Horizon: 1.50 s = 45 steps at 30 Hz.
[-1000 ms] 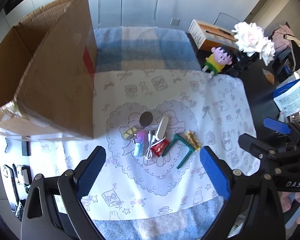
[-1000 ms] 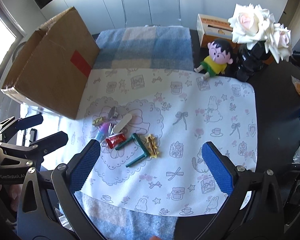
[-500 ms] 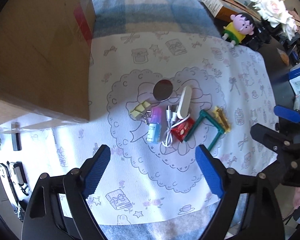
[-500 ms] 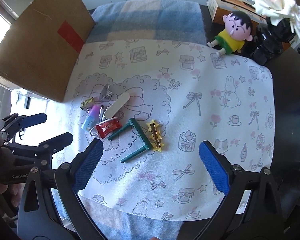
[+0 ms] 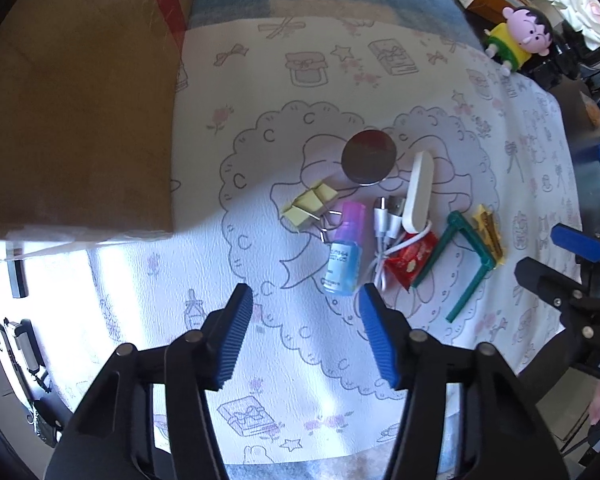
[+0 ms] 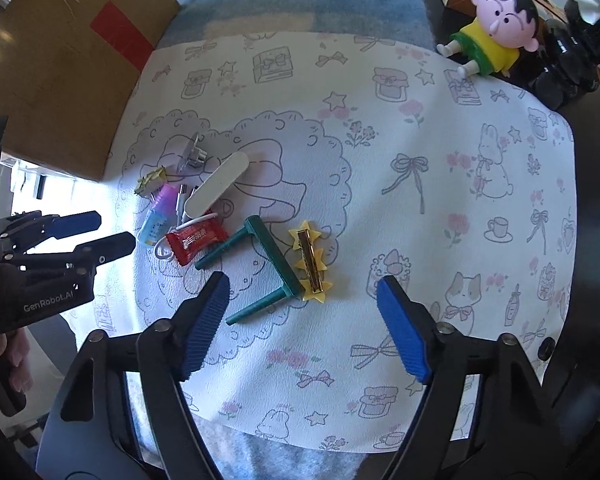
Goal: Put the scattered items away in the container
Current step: 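Close the right gripper on the green plastic stand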
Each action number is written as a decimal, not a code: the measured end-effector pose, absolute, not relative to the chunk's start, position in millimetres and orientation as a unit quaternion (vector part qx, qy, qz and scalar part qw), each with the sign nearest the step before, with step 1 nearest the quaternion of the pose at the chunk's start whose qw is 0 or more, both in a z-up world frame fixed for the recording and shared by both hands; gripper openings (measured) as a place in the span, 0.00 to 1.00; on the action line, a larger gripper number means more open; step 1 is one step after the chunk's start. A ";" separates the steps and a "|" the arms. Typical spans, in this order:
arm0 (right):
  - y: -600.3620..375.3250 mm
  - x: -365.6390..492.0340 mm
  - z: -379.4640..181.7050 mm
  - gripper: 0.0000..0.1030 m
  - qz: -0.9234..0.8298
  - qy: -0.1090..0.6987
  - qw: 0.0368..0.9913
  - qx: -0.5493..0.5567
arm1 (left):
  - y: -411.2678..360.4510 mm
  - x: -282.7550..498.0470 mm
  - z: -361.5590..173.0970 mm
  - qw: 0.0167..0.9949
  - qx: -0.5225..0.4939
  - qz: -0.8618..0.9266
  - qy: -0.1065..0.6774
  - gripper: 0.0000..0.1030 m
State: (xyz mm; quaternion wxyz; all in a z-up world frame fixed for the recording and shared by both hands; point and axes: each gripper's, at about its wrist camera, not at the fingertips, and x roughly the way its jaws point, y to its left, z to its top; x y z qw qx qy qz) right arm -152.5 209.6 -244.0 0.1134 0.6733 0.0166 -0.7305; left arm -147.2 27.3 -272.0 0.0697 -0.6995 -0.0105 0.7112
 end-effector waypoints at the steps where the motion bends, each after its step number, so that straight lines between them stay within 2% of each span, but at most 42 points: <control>1: 208.7 -153.4 -246.8 0.69 -0.727 0.016 0.115 0.676 | 27.4 -148.3 -274.8 0.069 -0.702 0.709 -0.010 0.51; 6: 204.3 -156.7 -259.9 0.59 -0.717 0.011 0.122 0.687 | 29.3 -151.2 -283.9 0.075 -0.709 0.701 -0.010 0.48; 8: 202.7 -158.1 -265.1 0.57 -0.712 0.009 0.124 0.691 | 30.9 -152.1 -285.7 0.077 -0.710 0.700 -0.009 0.48; 12: 198.2 -161.2 -275.6 0.54 -0.703 0.016 0.127 0.700 | 35.1 -154.5 -290.8 0.084 -0.715 0.693 -0.012 0.39; 17: 192.3 -164.3 -286.7 0.47 -0.693 0.029 0.125 0.710 | 38.3 -157.2 -296.6 0.079 -0.722 0.687 -0.003 0.39; 19: 188.9 -165.3 -288.8 0.45 -0.692 0.039 0.125 0.710 | 39.8 -157.8 -296.1 0.077 -0.721 0.689 0.007 0.32; 20: 186.9 -165.6 -289.1 0.43 -0.692 0.048 0.124 0.709 | 40.1 -158.3 -295.9 0.076 -0.721 0.688 0.011 0.22; 21: 185.1 -165.5 -289.5 0.40 -0.693 0.056 0.122 0.708 | 40.0 -158.9 -295.9 0.074 -0.722 0.688 0.012 0.17; 23: 182.7 -164.0 -290.1 0.32 -0.695 0.072 0.113 0.706 | 39.1 -160.2 -296.2 0.074 -0.724 0.686 0.008 0.14; 27: 181.4 -160.8 -289.7 0.24 -0.699 0.086 0.108 0.702 | 37.9 -161.8 -297.0 0.075 -0.726 0.684 -0.005 0.02; 28: 182.3 -160.6 -289.2 0.14 -0.699 0.084 0.107 0.702 | 37.9 -161.3 -297.2 0.076 -0.726 0.683 -0.009 0.00; 45: 225.6 -148.0 -252.3 0.13 -0.727 -0.069 0.130 0.671 | 24.8 -155.6 -263.4 0.088 -0.699 0.709 -0.039 0.00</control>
